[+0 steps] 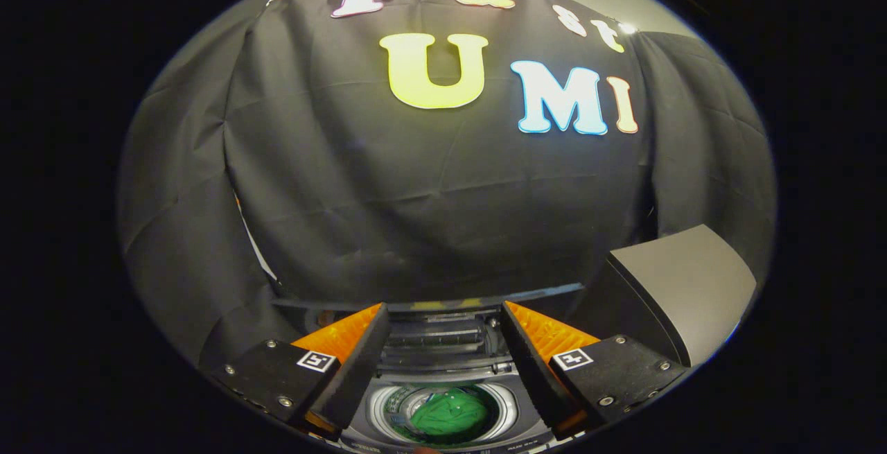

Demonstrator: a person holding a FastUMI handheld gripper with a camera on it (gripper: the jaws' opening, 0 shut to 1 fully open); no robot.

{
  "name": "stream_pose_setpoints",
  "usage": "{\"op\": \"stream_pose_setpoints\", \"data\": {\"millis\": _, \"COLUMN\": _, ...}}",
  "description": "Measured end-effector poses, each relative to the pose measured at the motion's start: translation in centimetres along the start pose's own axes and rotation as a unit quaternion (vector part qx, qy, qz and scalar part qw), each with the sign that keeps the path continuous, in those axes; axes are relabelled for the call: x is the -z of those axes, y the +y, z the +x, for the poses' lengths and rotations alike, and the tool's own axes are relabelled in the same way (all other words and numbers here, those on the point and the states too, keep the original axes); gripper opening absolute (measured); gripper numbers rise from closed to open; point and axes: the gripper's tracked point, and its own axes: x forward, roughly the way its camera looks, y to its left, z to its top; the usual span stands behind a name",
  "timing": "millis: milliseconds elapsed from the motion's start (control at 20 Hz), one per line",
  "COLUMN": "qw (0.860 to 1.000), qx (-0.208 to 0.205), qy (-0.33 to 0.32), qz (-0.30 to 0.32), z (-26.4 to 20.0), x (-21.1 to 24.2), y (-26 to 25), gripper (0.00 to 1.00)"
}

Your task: Put the clothes into the washing machine and then close the washing machine lid.

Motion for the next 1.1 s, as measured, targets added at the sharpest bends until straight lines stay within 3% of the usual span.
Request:
{"op": "stream_pose_setpoints", "data": {"millis": 450, "qw": 0.999, "qx": -0.004, "qy": 0.047, "qz": 0.01, "z": 7.5, "x": -1.5, "y": -0.6, "gripper": 0.98}}
{"op": "stream_pose_setpoints", "data": {"millis": 750, "qw": 0.994, "qx": -0.006, "qy": 0.111, "qz": 0.005, "z": 9.5, "x": 1.1, "y": -0.1, "gripper": 0.97}}
{"op": "stream_pose_setpoints", "data": {"millis": 850, "qw": 0.994, "qx": 0.0, "qy": 0.107, "qz": -0.036, "z": 9.8, "x": 1.5, "y": 0.0, "gripper": 0.97}}
{"op": "stream_pose_setpoints", "data": {"millis": 1100, "qw": 0.997, "qx": 0.001, "qy": 0.066, "qz": -0.031, "z": 8.6, "x": 2.0, "y": 0.0, "gripper": 0.98}}
